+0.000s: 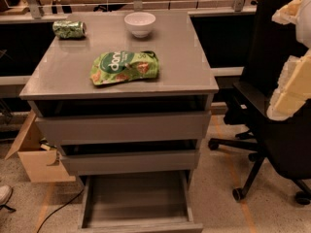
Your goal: Place green rice chip bag into bottom drawer
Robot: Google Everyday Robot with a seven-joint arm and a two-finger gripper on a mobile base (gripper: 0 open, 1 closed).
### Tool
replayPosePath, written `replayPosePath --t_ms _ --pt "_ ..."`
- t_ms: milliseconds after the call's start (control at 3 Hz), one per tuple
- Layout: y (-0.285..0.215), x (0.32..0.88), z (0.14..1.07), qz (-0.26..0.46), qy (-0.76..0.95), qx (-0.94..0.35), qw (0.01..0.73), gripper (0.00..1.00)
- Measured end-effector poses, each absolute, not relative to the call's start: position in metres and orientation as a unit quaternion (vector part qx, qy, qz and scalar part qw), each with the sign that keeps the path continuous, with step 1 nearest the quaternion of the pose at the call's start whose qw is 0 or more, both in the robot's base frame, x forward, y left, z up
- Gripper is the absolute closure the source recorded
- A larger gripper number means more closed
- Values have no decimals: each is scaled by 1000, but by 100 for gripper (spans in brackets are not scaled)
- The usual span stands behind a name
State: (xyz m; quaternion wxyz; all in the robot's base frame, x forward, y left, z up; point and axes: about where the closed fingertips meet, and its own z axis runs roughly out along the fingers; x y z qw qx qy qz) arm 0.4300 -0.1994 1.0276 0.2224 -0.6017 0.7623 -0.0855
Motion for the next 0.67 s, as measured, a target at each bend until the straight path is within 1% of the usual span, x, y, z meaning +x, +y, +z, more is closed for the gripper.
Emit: replayPosePath --t_ms 333,667 --pt "-199 430 1028 -86 762 -602 222 0" --pt "-161 458 1025 -55 745 -614 255 0"
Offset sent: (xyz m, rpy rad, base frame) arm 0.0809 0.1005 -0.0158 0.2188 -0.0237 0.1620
